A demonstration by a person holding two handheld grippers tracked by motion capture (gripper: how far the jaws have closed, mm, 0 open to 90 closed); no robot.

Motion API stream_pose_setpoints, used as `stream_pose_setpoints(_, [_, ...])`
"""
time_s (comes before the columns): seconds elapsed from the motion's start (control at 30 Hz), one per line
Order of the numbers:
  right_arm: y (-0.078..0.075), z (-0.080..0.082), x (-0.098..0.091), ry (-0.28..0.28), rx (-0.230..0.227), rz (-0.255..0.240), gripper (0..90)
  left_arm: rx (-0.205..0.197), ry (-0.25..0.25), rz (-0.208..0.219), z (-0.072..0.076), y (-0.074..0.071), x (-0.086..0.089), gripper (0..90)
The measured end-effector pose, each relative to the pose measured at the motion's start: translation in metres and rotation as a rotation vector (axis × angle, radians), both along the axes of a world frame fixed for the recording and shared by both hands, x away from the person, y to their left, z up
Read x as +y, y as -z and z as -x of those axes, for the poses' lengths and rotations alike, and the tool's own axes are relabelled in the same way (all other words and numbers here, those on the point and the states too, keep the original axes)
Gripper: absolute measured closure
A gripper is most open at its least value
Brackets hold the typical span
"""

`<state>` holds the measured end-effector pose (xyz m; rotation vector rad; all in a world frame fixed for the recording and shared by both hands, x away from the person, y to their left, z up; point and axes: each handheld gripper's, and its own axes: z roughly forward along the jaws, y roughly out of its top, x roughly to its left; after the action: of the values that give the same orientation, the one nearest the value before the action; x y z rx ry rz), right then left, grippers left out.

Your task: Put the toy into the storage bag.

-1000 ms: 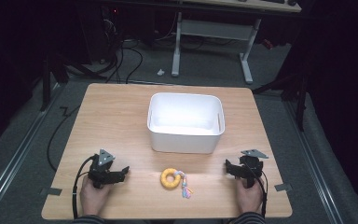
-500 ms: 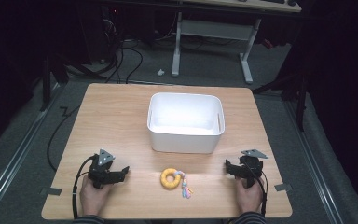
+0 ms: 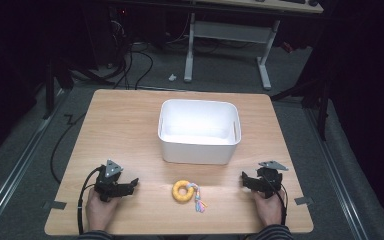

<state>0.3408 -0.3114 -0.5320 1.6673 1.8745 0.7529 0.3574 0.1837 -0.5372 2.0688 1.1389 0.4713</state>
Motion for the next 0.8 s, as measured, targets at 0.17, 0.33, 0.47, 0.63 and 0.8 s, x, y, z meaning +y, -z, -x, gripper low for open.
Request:
stream_pose_setpoints(0.17, [-0.001, 0.000, 0.000, -0.006, 0.004, 0.002, 12.4, 0.000, 0.000, 0.001, 0.000, 0.000, 0.000, 19.1])
stream_pose_setpoints(0.33, [-0.004, 0.001, 0.001, -0.029, 0.028, 0.001, 17.9, -0.001, -0.001, 0.004, 0.000, 0.000, 0.000, 19.0])
stream_pose_setpoints(0.47, [-0.008, 0.004, 0.000, -0.026, 0.043, 0.003, 27.7, -0.001, -0.001, 0.005, 0.000, 0.000, 0.000, 19.1])
stream_pose_setpoints(0.63, [-0.009, 0.007, -0.001, -0.036, 0.054, -0.007, 29.8, 0.000, 0.000, 0.001, 0.000, 0.000, 0.000, 19.1])
stream_pose_setpoints(0.8, [-0.013, 0.012, 0.000, -0.063, 0.027, -0.045, 33.8, 0.000, 0.000, 0.002, 0.000, 0.000, 0.000, 19.1])
